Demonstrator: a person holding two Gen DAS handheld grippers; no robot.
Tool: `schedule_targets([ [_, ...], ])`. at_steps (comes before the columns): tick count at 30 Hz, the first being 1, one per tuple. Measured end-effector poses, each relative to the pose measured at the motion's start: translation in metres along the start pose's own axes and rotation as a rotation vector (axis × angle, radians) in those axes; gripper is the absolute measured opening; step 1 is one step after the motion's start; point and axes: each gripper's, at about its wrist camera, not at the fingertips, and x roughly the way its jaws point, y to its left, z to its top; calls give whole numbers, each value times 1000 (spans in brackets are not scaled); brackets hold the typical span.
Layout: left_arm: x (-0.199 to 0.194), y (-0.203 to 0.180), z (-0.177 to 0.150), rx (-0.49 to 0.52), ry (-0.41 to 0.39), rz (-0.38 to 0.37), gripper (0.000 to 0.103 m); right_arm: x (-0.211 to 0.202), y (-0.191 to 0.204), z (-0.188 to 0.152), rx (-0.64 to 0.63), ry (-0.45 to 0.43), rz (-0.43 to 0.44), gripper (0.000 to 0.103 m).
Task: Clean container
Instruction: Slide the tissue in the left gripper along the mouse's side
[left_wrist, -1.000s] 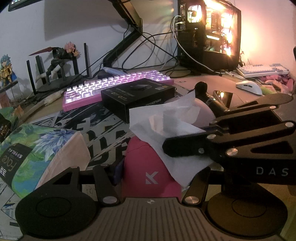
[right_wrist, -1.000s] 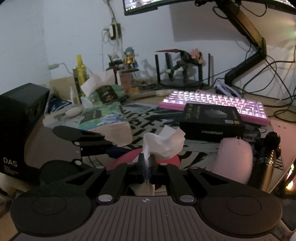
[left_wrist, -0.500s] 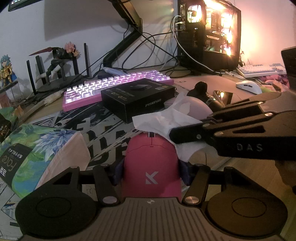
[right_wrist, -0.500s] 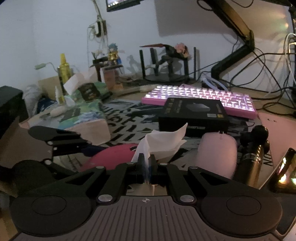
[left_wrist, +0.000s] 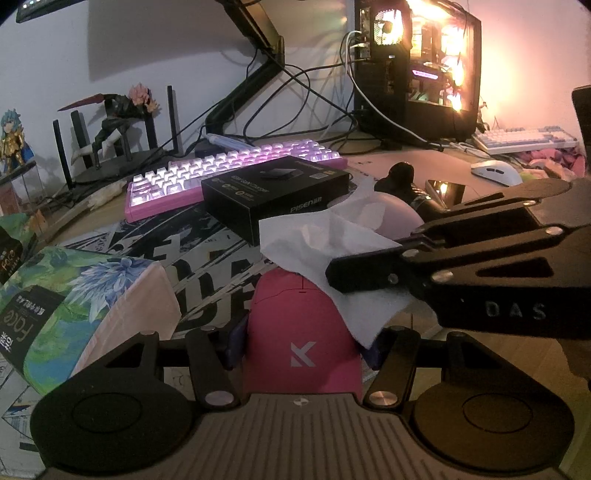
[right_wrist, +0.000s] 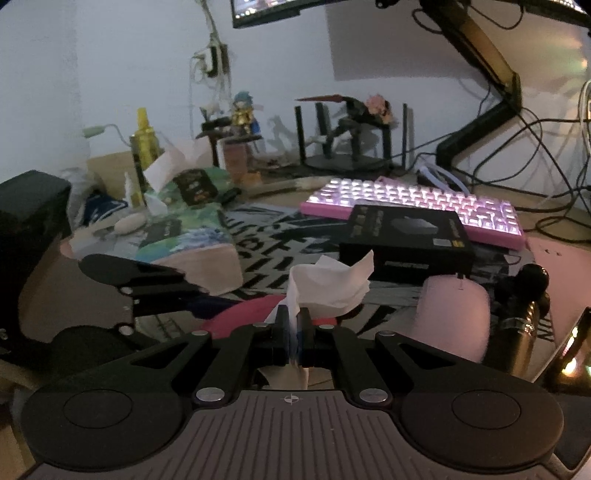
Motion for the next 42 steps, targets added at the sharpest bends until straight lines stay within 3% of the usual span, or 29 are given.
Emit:
schedule_targets([
  [8,0,0,0,-1,0,-1,59,-3,-3,-1,3,5,18,5],
  [20,0,0,0,-1,0,-1,59,9,-29,-4,37,22,-34,5],
  [33,0,1,0,-4,1,-3,59,2,-6,1,-4,2,13,5],
  [42,0,0,0,-1,0,-1,59,-1,-13,-3,8,13,6,5],
])
